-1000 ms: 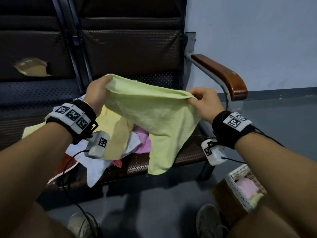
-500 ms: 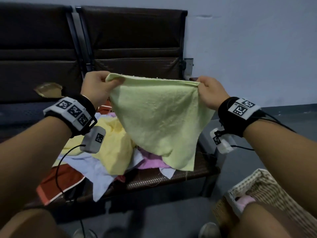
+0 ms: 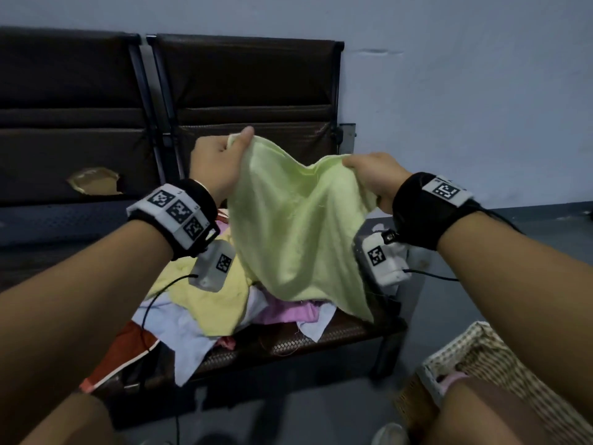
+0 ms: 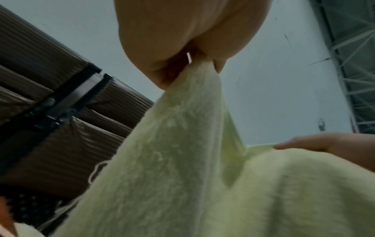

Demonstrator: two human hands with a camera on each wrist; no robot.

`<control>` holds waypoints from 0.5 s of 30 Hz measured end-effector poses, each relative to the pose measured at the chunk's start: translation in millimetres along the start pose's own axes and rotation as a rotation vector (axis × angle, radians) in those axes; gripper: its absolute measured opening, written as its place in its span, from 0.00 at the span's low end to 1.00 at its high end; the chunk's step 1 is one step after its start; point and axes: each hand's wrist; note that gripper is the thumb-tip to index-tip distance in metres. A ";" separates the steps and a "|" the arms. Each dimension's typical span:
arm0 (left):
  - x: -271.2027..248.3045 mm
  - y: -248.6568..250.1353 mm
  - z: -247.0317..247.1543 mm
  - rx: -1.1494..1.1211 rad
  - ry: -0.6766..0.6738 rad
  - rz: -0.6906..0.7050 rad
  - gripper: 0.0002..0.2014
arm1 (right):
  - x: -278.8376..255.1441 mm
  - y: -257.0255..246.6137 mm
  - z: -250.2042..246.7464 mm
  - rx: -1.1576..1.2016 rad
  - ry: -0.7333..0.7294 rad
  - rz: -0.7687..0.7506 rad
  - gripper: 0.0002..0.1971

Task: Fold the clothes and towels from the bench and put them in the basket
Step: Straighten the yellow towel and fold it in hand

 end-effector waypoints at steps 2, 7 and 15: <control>-4.7 3.9 16.5 -0.052 0.005 -0.041 0.36 | -3.0 -2.3 11.9 0.065 -0.044 0.028 0.18; -37.2 10.9 55.5 -0.224 -0.252 -0.050 0.27 | -11.6 -8.0 36.9 0.333 -0.343 0.094 0.15; -42.9 17.2 40.6 -0.281 -0.244 -0.140 0.13 | -12.8 0.4 35.9 0.084 -0.250 0.014 0.18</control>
Point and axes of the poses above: each hand's wrist, its own x-axis towards the middle knuckle, its own z-axis out of the palm, y = z × x, and after that the axes turned 9 degrees about -y, right-handed
